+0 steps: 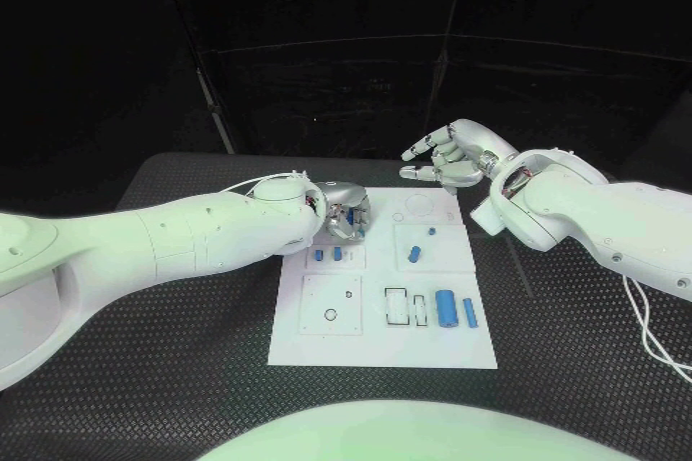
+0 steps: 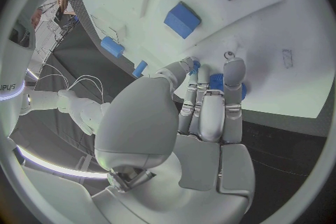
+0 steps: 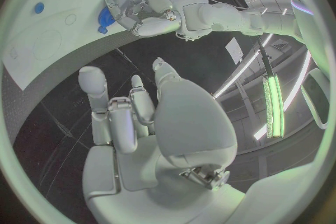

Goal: Assemble the parts on the task board

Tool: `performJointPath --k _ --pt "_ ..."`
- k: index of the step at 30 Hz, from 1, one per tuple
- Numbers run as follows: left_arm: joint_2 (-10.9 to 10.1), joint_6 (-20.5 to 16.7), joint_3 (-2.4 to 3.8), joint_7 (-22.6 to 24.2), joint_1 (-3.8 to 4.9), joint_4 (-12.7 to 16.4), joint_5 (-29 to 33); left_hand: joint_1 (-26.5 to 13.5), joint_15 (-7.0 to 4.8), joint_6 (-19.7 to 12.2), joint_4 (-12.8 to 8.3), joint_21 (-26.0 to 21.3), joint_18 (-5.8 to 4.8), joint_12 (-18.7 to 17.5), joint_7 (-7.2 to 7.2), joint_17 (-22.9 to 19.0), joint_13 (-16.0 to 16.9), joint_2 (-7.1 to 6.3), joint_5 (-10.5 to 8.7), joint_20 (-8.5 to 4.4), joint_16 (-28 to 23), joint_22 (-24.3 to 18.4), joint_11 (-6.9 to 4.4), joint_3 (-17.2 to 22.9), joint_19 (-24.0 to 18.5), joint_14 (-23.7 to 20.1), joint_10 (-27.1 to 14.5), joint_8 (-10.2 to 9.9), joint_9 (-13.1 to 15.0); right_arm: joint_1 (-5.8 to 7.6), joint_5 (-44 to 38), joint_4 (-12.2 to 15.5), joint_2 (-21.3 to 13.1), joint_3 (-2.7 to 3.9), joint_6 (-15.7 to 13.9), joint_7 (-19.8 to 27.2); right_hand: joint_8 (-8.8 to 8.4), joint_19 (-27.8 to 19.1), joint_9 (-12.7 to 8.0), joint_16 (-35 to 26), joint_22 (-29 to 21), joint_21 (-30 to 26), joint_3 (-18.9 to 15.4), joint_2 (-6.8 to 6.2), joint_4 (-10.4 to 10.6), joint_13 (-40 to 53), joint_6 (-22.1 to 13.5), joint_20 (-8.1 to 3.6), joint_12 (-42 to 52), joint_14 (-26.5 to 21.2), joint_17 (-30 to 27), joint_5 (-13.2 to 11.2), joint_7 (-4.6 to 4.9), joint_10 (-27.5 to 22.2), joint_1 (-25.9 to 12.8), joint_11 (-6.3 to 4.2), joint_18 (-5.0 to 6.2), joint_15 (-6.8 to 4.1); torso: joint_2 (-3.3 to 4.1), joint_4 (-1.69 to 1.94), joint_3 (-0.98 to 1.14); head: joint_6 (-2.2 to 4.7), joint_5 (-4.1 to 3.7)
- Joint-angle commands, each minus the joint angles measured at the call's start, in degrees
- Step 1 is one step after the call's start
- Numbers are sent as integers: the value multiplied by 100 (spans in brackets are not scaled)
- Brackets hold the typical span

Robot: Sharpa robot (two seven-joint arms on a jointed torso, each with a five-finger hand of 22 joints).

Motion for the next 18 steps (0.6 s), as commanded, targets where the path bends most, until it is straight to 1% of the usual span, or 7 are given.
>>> performJointPath --k 1,4,8,13,18 --pt "-2 28 -27 66 -46 10 -43 118 -6 100 -59 112 -68 -69 -4 63 -48 43 -33 -9 56 124 -18 132 94 75 115 -61 -18 10 10 5 4 3 34 56 21 -27 -3 -38 -4 -26 -18 55 9 5 8 1 1 392 614 30 1 8 -11 -24 71 -39 -3 2 -3 3 3" --pt "-26 -127 -26 162 -53 29 -26 208 -17 218 -159 227 -91 -157 -3 101 -104 75 -40 -28 87 251 -31 258 162 113 248 -111 -37 10 10 0 3 3 35 57 21 -27 -3 -38 -4 -26 -18 55 9 5 8 1 1 392 614 30 1 8 -11 -24 71 -39 -4 1 -2 10 2" --pt "-60 -269 -25 265 -59 60 15 224 -27 328 -231 327 -109 -257 -6 121 -156 77 -43 -42 107 364 -43 340 214 142 375 -176 -54 10 10 -8 2 3 34 57 21 -27 -3 -38 -4 -26 -18 55 9 5 8 1 1 392 614 30 1 8 -11 -24 71 -39 0 7 -5 24 1" --pt "-123 -429 -21 399 -63 115 118 142 -25 398 -268 372 -117 -391 4 113 -214 13 -23 -42 112 426 -37 369 225 156 475 -287 -82 9 10 -15 1 3 29 57 21 -27 -3 -38 -4 -26 -18 55 9 5 8 1 1 392 614 30 1 8 -11 -24 71 -39 -4 8 -6 27 6" --pt "-200 -550 -15 480 -63 197 223 108 -23 423 -274 405 -123 -432 7 116 -230 -11 -7 -42 116 468 -39 373 242 162 508 -322 -90 9 10 -19 1 3 29 57 34 -29 1 -38 -10 -29 -23 59 14 3 24 1 0 393 614 31 -2 7 -11 -26 72 -40 -4 6 -5 38 9"
